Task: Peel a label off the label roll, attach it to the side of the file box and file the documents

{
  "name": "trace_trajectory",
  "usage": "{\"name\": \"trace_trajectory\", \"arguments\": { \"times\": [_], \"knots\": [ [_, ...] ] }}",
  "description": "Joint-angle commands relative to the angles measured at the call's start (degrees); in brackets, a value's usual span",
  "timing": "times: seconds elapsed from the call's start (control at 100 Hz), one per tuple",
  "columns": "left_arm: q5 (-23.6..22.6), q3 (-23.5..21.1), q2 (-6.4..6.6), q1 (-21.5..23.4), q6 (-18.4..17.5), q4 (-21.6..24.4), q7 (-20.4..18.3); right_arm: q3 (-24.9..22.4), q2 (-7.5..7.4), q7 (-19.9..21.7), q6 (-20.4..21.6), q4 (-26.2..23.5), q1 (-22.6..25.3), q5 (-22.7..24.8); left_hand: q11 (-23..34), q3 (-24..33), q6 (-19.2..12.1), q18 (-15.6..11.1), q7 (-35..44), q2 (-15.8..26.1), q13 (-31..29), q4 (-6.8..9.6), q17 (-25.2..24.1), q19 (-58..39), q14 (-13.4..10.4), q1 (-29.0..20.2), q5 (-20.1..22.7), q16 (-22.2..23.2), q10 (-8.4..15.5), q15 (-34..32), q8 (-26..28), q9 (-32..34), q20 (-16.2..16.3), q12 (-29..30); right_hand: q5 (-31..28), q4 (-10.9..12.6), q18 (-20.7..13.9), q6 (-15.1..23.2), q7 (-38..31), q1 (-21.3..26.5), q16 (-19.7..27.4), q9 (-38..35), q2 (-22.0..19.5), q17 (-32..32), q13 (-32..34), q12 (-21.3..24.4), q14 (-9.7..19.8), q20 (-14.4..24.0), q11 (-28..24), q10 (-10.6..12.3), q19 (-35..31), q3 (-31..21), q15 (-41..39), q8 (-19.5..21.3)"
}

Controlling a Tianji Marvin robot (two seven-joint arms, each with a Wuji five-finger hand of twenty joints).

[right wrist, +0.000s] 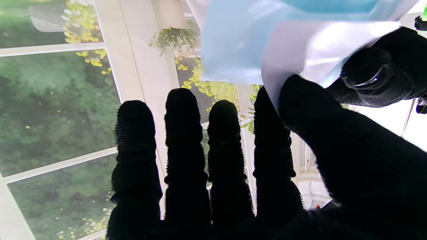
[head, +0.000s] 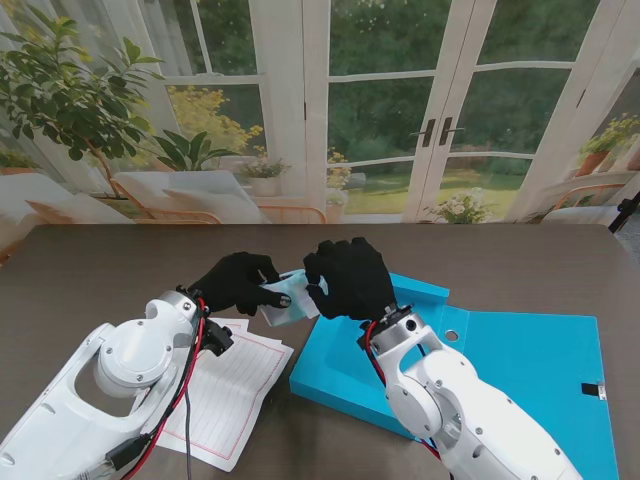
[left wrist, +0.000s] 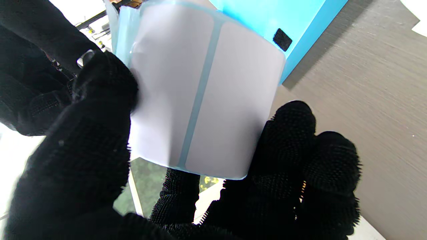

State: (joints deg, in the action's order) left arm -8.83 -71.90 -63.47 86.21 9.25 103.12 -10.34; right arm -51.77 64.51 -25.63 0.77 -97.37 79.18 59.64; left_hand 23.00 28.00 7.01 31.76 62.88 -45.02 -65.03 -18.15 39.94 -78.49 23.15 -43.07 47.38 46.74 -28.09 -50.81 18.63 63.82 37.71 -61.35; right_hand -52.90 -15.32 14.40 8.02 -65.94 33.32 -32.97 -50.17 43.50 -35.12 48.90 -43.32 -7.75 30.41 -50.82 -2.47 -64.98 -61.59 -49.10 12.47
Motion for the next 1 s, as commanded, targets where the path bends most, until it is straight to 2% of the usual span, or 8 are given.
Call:
{"name": "trace_trajectory", "arguments": {
  "times": [0.0,0.15,0.29,0.37,0.46,0.57,0.99],
  "knots": [
    [0.55,-0.19,-0.46,-0.04,0.24,1.05,-0.68,0.14,0.26,0.51,0.46,0.24,-0.14,0.15,10.35,28.08,8.09,-1.32,6.97,3.13,0.87,3.85,-1.69,-2.13,0.4,-8.59,1.83,0.92,14.54,-2.22,1.51,10.22,1.02,-4.49,-3.59,-0.83,-0.38,2.4,-2.83,0.62,0.11,-1.57,0.76,15.49,1.02,-0.63,0.75,-0.87,0.47,1.38,-2.68,-4.12,-0.63,0.41],
    [0.83,-0.22,-0.38,0.05,0.45,1.31,-1.09,0.11,0.25,0.64,0.84,0.51,-0.3,0.0,10.31,28.07,8.18,-1.29,6.89,3.15,1.0,3.85,-1.78,-2.18,0.5,-8.64,1.82,0.93,14.5,-2.21,1.47,10.22,1.07,-4.48,-3.98,-0.83,-0.56,2.47,-3.54,0.67,0.16,-3.82,0.98,14.64,2.73,-0.29,0.79,-1.17,0.77,1.9,-2.92,-4.66,-0.79,0.95],
    [0.54,-0.35,-0.42,0.24,0.79,1.49,-0.82,0.06,0.28,0.45,1.8,1.03,-0.28,-0.49,10.28,27.97,8.2,-1.36,6.8,3.27,1.17,3.85,-1.92,-2.25,0.53,-8.66,1.69,0.96,14.47,-2.27,1.46,10.16,1.12,-4.49,-3.56,3.05,-1.31,2.86,-5.08,2.21,0.41,-7.22,3.55,12.03,5.41,0.07,1.23,-2.08,2.13,2.8,-3.54,-6.34,-0.59,1.87],
    [0.21,-0.69,-0.43,0.39,1.03,1.47,-0.66,-0.4,0.2,0.12,2.78,0.92,0.18,-0.38,10.26,27.93,8.24,-1.38,6.82,3.27,1.16,3.87,-1.96,-2.31,0.58,-8.72,1.66,0.99,14.45,-2.35,1.5,10.14,1.16,-4.5,-3.34,4.09,-2.26,3.23,-5.87,3.13,0.82,-9.17,4.53,10.07,7.33,0.44,1.61,-3.05,3.14,3.32,-3.48,-7.44,0.16,2.49],
    [-0.18,-1.11,-0.43,0.56,1.32,1.36,-0.53,-1.05,0.17,-0.29,4.12,0.56,0.93,-0.59,10.25,27.84,8.14,-1.3,6.86,3.31,1.23,3.88,-1.93,-2.37,0.6,-8.71,1.66,0.98,14.43,-2.38,1.54,10.11,1.19,-4.52,-3.29,3.06,-2.94,3.95,-6.39,3.81,1.09,-10.63,3.58,8.72,8.84,0.52,1.76,-4.01,3.86,3.74,-3.38,-7.4,0.85,2.88],
    [-0.49,-1.49,-0.49,0.76,1.65,1.16,-0.2,-1.66,0.17,-0.93,5.73,0.27,1.59,-0.76,10.25,27.75,8.31,-1.28,6.78,3.36,1.2,3.9,-1.93,-2.39,0.61,-8.74,1.65,0.98,14.43,-2.45,1.51,10.11,1.21,-4.52,-2.84,-0.48,-3.77,4.84,-6.78,4.44,1.28,-12.05,-0.09,7.34,10.24,0.83,1.94,-5.28,4.89,3.86,-3.23,-5.98,1.76,3.37],
    [-2.24,-3.64,-0.57,2.15,2.99,0.9,0.84,-3.29,0.8,-2.41,7.25,-0.51,3.4,-3.35,10.21,27.5,8.23,-1.35,6.79,3.59,1.32,3.97,-2.1,-2.45,0.6,-8.8,1.56,0.92,14.31,-2.53,1.59,9.99,1.27,-4.52,-1.94,-0.6,-3.69,5.08,-7.06,5.38,1.45,-12.8,-1.9,6.31,11.37,1.03,1.25,-6.23,5.53,3.07,-3.19,-4.73,2.6,3.95]
  ]
}}
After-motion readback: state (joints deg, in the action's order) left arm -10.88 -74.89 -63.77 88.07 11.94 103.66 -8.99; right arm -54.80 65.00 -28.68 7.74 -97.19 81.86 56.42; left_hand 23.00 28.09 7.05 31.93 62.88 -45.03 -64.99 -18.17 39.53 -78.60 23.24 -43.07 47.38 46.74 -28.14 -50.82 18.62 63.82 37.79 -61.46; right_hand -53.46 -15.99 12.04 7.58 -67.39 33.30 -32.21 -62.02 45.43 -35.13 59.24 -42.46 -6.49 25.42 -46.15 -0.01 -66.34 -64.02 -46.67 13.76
